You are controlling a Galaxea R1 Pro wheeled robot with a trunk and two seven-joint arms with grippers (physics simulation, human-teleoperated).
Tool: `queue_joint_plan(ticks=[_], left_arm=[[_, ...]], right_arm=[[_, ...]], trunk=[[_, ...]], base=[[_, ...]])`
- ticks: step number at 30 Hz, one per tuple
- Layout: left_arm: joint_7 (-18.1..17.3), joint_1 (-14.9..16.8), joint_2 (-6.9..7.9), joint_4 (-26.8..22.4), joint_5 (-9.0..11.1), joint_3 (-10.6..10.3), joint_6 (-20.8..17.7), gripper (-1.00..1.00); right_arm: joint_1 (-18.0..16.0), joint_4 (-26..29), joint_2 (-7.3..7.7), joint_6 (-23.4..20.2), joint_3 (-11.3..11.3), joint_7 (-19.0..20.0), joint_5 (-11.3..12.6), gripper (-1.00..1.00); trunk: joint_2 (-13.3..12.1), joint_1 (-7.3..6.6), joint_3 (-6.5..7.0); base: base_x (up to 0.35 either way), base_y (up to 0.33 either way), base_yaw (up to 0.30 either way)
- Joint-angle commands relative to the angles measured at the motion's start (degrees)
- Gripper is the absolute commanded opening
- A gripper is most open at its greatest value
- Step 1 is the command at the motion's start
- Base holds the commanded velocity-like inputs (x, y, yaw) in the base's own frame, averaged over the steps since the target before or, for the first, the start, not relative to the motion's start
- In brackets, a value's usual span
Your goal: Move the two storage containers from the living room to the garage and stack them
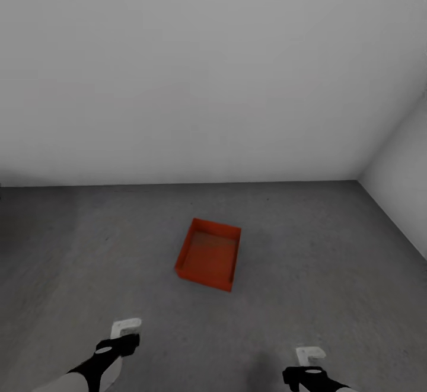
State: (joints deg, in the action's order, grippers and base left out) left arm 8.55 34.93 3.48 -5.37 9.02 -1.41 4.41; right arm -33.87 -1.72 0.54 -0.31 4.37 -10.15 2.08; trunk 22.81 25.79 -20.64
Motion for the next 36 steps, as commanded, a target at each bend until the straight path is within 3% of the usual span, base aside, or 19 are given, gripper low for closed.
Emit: queue_joint_plan(ticks=[1, 7, 16, 28, 32, 36], left_arm=[[0.10, 0.05, 0.01, 0.95, 0.56, -0.19, 0.19, 1.00], [0.11, 0.05, -0.06, 4.56, 1.12, -0.24, 0.02, 1.00], [-0.05, -0.58, -0.47, 5.37, 1.28, -0.26, -0.14, 1.00], [-0.11, -7.31, -1.72, 5.46, 1.33, -0.22, -0.57, 1.00], [-0.27, -11.16, -2.78, 5.46, 1.34, -0.19, -0.52, 1.00], [-0.28, -12.39, -2.81, 5.46, 1.35, -0.18, -0.53, 1.00]], right_arm=[[0.94, -0.12, 0.04, 0.03, 0.47, -0.16, 0.20, 1.00], [5.27, -0.12, 0.03, 0.00, 0.53, -0.14, 0.16, 1.00], [6.40, -0.12, -0.14, 0.31, 0.55, 0.03, 0.15, 1.00], [10.04, -0.12, -0.65, 2.16, 0.58, 0.62, 0.34, 1.00], [12.57, -0.16, -0.85, 2.56, 0.62, 2.28, 0.36, 1.00], [13.01, -0.20, -0.83, 2.58, 0.63, 4.00, 0.33, 1.00]], trunk=[[0.11, 0.00, -0.09], [0.11, 0.00, -0.09], [0.11, 0.00, 0.17], [0.11, 0.00, 1.20], [0.11, 0.00, 1.56], [0.11, 0.00, 1.92]], base=[[-0.307, 0.000, 0.000], [-0.134, 0.000, 0.000], [-0.014, 0.000, 0.000], [0.000, 0.000, 0.000], [0.000, 0.000, 0.000], [0.000, 0.000, 0.000]])
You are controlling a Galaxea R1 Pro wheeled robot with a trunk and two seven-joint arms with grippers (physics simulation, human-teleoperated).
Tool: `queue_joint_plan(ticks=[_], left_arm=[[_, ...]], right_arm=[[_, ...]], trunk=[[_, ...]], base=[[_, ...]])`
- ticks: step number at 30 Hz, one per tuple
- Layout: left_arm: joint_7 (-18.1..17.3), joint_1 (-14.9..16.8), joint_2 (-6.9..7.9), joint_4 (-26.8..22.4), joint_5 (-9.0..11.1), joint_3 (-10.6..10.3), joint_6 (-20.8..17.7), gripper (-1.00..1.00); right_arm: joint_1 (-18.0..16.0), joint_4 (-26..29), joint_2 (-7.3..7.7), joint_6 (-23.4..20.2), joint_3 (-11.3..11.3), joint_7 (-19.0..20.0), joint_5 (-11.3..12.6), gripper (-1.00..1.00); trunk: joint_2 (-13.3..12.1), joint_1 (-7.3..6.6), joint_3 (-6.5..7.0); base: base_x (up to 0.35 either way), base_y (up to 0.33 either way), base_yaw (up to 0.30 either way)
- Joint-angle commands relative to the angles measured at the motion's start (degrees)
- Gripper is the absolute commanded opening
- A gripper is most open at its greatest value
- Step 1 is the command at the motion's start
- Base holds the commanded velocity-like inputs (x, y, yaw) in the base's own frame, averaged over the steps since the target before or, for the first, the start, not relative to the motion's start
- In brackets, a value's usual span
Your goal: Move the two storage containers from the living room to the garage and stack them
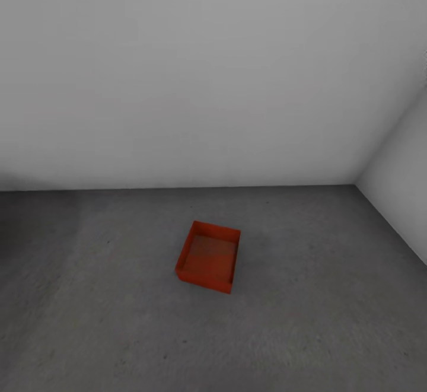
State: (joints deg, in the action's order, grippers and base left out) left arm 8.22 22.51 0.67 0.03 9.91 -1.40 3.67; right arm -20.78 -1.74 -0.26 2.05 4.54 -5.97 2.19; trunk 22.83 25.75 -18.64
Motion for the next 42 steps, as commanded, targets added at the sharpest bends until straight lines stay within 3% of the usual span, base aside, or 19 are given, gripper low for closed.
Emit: queue_joint_plan(ticks=[1, 19, 42], left_arm=[[0.05, -0.60, 0.01, 0.06, 0.46, -0.18, 0.21, 1.00], [0.90, -5.55, 0.29, -0.03, 0.38, -0.27, -0.01, 1.00], [0.83, -5.98, 0.20, -0.52, -0.16, -0.53, 0.69, 1.00]], right_arm=[[0.15, -0.17, -0.02, 0.22, 0.46, 0.47, 0.21, 1.00], [4.10, -0.17, -0.13, 0.32, 0.47, 2.36, -0.13, 1.00], [4.73, -0.19, -0.32, 1.88, 0.52, 2.37, -0.04, 1.00]], trunk=[[0.09, 0.03, 0.01], [0.09, 0.03, 1.65], [0.09, 0.03, 3.77]], base=[[0.000, 0.000, 0.000], [0.000, 0.000, 0.000], [0.000, 0.000, 0.000]])
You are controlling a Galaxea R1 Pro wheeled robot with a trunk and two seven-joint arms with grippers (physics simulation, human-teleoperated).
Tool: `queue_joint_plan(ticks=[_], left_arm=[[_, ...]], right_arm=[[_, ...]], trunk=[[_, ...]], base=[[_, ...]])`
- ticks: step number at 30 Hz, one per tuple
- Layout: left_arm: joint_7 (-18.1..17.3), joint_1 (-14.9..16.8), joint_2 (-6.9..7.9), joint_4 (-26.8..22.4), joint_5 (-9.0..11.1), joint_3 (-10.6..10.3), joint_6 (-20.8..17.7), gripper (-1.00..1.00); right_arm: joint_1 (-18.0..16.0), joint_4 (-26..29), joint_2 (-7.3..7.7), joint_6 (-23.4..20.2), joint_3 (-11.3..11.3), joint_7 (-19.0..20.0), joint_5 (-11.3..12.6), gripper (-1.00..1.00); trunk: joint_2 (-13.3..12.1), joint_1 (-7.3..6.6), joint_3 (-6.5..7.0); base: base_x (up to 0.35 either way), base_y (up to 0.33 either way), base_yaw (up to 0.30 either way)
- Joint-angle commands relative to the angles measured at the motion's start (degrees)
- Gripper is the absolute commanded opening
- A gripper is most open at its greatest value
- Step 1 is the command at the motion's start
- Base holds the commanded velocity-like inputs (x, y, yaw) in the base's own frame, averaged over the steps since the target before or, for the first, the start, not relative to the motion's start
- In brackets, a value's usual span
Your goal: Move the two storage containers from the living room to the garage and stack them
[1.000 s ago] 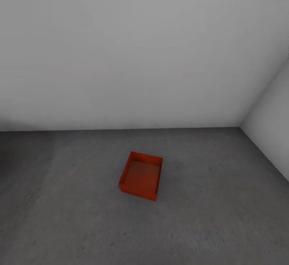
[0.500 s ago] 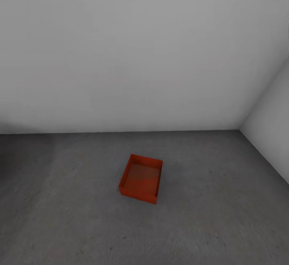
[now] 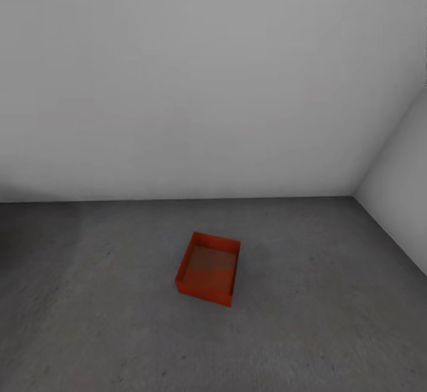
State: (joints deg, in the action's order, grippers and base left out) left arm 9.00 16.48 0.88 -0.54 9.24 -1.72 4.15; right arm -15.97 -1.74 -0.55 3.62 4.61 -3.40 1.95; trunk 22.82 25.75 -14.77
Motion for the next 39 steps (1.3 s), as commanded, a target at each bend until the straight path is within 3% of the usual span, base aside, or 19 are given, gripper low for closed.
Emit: queue_joint_plan(ticks=[1, 39], left_arm=[[0.06, 0.04, 0.00, 0.01, 0.48, -0.19, 0.22, 1.00], [0.06, 0.04, 0.00, -0.07, 0.54, -0.22, 0.25, 1.00]], right_arm=[[-0.01, -0.19, -0.01, 0.48, 0.47, -0.20, 0.22, 1.00], [1.38, -0.10, -0.50, 0.87, 0.49, -0.29, 0.07, 1.00]], trunk=[[0.10, 0.03, 0.00], [0.10, 0.03, 3.52]], base=[[0.000, 0.000, 0.000], [0.000, 0.000, 0.000]])
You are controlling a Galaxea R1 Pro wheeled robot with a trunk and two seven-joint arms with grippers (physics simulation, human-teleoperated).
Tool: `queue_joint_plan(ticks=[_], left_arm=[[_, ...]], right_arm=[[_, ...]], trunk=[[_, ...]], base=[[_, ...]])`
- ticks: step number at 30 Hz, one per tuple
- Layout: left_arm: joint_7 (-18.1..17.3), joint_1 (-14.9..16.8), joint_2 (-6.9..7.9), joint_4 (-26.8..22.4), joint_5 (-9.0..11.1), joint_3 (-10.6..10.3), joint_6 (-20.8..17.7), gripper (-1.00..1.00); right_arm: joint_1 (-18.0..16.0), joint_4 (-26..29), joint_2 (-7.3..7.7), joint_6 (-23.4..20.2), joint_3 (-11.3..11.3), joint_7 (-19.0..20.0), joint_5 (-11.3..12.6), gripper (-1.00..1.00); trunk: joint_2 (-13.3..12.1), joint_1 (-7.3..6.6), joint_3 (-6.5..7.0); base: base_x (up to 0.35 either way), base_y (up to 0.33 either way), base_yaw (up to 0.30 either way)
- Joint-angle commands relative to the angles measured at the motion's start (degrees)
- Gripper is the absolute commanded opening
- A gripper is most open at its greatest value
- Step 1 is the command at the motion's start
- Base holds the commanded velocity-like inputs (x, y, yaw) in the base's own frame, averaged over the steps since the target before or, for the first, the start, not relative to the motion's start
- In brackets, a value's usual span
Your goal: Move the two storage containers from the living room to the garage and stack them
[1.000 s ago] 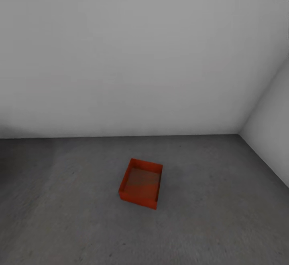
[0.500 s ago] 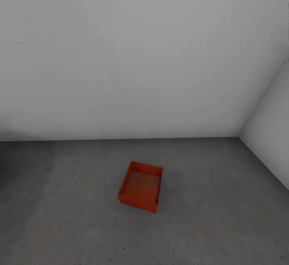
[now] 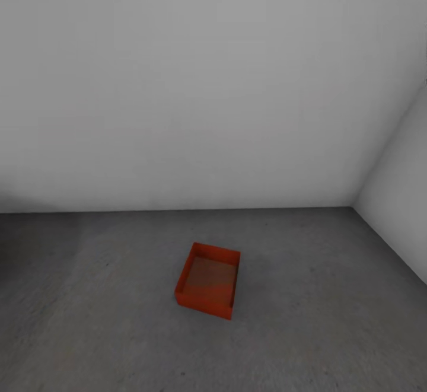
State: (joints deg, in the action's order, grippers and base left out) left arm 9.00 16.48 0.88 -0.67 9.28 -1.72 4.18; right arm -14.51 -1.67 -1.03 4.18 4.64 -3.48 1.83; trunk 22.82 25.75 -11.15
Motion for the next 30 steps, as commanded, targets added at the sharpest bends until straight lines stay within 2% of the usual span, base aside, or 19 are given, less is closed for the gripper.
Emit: queue_joint_plan(ticks=[1, 22, 30], left_arm=[[0.06, 0.04, 0.00, 0.05, 0.51, -0.21, 0.21, 1.00], [0.06, 0.04, 0.00, 0.05, 0.45, -0.21, 0.21, 1.00], [0.06, 0.04, 0.00, 0.05, 0.48, -0.21, 0.21, 1.00]], right_arm=[[-0.08, -0.18, -0.03, 0.30, 0.46, -0.21, 0.19, 1.00], [-0.08, -0.19, -0.03, 0.29, 0.46, -0.29, 0.19, 1.00], [-0.08, -0.21, -0.66, 0.41, 0.46, -0.30, 0.19, 1.00]], trunk=[[0.10, 0.03, -0.01], [0.10, 0.03, 1.94], [0.10, 0.03, 2.68]], base=[[0.000, 0.000, 0.000], [0.000, 0.000, 0.000], [0.000, 0.000, 0.000]])
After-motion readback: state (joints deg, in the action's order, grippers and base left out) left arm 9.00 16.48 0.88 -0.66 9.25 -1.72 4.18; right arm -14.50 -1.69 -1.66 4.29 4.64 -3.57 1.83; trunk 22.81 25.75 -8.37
